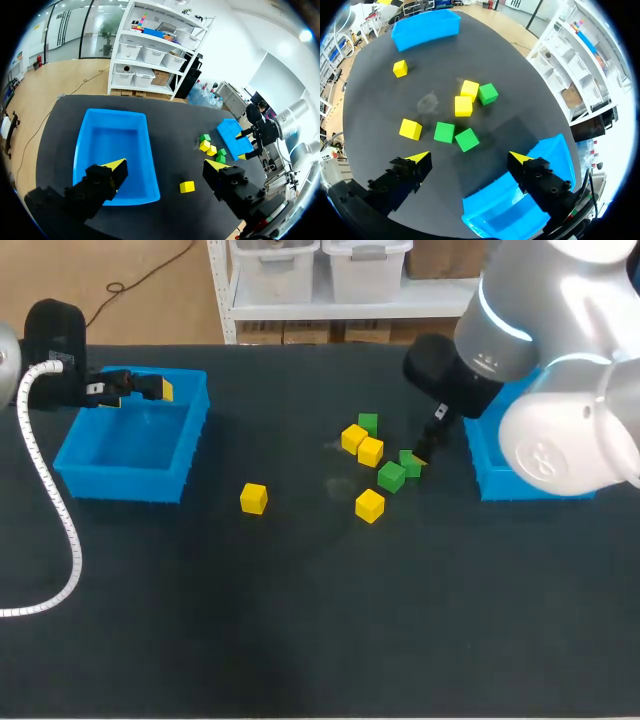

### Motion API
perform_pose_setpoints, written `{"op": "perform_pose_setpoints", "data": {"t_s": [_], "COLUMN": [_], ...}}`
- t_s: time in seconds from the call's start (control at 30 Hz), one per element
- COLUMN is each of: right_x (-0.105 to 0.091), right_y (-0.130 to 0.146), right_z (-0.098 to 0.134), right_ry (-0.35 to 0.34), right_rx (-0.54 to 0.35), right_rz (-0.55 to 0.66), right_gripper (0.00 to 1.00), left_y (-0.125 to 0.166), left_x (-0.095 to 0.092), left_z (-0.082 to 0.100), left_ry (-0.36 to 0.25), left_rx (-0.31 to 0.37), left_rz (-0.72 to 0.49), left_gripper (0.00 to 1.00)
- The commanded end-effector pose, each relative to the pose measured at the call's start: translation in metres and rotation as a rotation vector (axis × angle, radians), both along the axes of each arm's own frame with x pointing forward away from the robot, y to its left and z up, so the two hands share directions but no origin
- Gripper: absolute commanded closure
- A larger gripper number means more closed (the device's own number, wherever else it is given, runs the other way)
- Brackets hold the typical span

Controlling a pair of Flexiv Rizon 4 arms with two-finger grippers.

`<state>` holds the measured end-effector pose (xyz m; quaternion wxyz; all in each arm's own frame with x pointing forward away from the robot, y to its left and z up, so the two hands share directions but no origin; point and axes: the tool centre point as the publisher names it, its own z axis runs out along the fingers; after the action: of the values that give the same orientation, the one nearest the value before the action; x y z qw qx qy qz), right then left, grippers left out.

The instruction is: Put the green cubes in the right bin and the yellow cubes in the left bin.

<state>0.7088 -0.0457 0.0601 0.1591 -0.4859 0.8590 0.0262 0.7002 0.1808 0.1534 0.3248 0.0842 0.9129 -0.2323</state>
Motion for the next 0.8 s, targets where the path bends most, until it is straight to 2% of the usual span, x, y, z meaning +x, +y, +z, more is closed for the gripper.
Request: {"op": "perform_pose_setpoints", "data": {"t_s": [0.03,0.17,0.47,0.67,0.8], "right_x": [-0.003,0.005,0.02,0.028,0.041], "right_y": [-0.001,0.002,0.012,0.01,0.002], "right_z": [0.0,-0.008,-0.026,-0.036,-0.048], "right_ry": [-0.007,0.0,0.018,0.013,0.02], "right_rx": [0.0,-0.037,-0.152,-0.212,-0.248], "right_rz": [-0.003,-0.015,0.073,0.098,0.075], "right_gripper": [0.0,0.0,0.0,0.0,0.0], "left_y": [0.003,0.003,0.003,0.003,0.003], "left_x": [0.0,0.0,0.0,0.0,0.0], "left_z": [-0.002,-0.002,-0.002,-0.002,-0.002], "left_ry": [-0.008,-0.008,-0.008,-0.008,-0.008], "left_rx": [-0.013,-0.013,-0.013,-0.013,-0.013], "left_rz": [-0.009,-0.009,-0.009,-0.009,-0.009], "left_gripper": [0.0,0.0,0.0,0.0,0.0]}}
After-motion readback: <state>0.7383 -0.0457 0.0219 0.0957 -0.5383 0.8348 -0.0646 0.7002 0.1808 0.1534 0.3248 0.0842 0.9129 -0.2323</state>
